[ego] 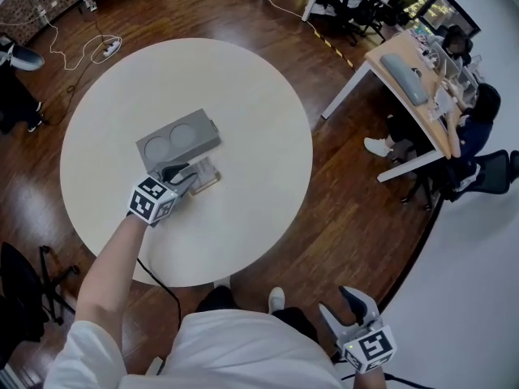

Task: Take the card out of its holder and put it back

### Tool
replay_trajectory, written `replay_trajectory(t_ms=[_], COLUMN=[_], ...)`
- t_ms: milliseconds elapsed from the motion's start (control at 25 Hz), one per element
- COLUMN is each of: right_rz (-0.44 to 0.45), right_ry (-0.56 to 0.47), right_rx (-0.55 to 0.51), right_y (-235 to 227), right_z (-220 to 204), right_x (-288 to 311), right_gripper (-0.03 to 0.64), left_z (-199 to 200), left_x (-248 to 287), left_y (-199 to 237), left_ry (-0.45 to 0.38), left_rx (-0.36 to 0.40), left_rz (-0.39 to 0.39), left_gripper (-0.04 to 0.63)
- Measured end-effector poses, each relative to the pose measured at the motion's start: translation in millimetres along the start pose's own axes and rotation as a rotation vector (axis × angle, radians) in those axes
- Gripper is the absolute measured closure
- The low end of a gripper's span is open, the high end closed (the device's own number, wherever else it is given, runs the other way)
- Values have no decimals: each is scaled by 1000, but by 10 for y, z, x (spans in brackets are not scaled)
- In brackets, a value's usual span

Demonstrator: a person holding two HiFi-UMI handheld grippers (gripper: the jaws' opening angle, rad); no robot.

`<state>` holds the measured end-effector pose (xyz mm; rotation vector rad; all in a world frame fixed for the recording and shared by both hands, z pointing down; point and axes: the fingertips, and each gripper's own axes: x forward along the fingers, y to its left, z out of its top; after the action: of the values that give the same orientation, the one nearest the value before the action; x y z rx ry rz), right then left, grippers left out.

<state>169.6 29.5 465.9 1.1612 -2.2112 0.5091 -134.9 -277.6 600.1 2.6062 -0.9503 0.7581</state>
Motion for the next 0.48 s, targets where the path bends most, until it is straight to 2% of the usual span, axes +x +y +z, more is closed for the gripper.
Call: replay_trajectory(t_ms=[120,280,480], right_rz=[49,136,264], right_ry=[-19,-61,-112], right_rx=[-42,-115,-225], right_y=[-119,-285,-461], right_z=[36,103,65], right_x=[26,45,-54], right_gripper=[391,391,391], left_z=[71,106,28], left_x=[-191,-747,-1541], left_y=[6,-88,-738], left_ry=[-26,-86,-158], left_rx=[-19,-87,-165], left_rz=[85,257,446], left_gripper=[449,448,448])
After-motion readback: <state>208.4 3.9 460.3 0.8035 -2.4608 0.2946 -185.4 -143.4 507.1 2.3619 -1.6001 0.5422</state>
